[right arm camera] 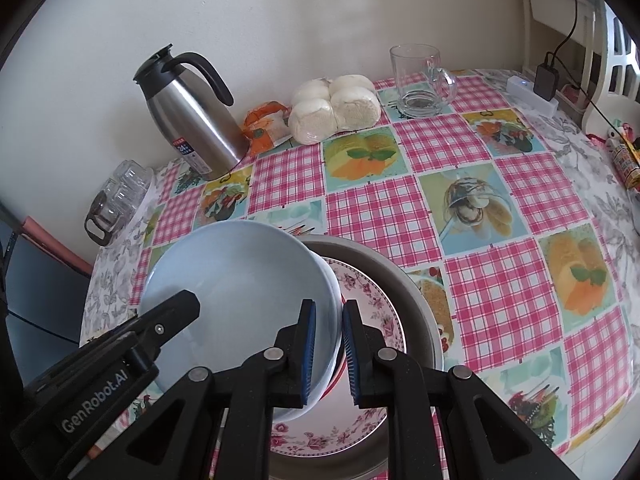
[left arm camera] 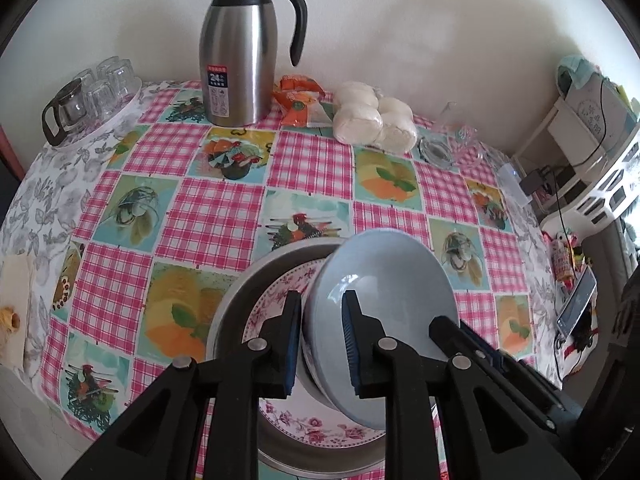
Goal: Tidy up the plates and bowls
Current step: 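Lower the white round bowl into the square bowl on the stack, then open the right tool and pull it back from the round bowl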
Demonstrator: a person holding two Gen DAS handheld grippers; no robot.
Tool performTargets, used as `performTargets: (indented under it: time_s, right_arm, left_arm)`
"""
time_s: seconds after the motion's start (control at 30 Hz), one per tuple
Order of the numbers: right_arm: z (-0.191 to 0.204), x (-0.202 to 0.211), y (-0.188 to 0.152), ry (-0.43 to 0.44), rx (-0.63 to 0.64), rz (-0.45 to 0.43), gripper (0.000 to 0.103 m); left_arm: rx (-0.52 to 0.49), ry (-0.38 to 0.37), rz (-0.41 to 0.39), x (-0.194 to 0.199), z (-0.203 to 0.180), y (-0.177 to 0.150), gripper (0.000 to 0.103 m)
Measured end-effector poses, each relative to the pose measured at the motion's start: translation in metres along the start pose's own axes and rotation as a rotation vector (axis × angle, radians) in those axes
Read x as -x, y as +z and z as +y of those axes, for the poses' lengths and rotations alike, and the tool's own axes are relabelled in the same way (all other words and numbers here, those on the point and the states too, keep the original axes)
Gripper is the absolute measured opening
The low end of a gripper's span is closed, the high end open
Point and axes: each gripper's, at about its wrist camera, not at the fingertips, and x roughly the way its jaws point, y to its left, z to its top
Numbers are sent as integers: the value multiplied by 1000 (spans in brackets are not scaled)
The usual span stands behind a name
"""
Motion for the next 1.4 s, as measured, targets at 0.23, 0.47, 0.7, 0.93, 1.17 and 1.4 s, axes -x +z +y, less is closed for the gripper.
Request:
performTargets:
  time_s: [0.23, 0.47, 0.7, 0.93, 1.17, 1.4]
  right_arm:
    - [0, -1, -1, 1, 1, 4, 17]
    - [2, 4, -1, 5, 8, -8, 17]
    - [0, 16, 1, 58, -13, -39, 18]
    - [4, 22, 4, 43, 11, -66, 19]
    - [0, 14, 2, 32, 2, -39, 19]
    - [1, 13, 2, 28, 10, -34, 19]
  left_arm:
    - [57, -32, -57, 11, 11, 5, 21]
    - [79, -43, -43, 1, 13, 5, 12]
    - [65, -27, -18, -5, 12, 4, 12]
    - [64, -23, -2, -11, 11, 3, 12]
    - [56, -42, -11, -7, 9, 3, 12]
    - [60, -33, -36, 4, 11, 4, 12]
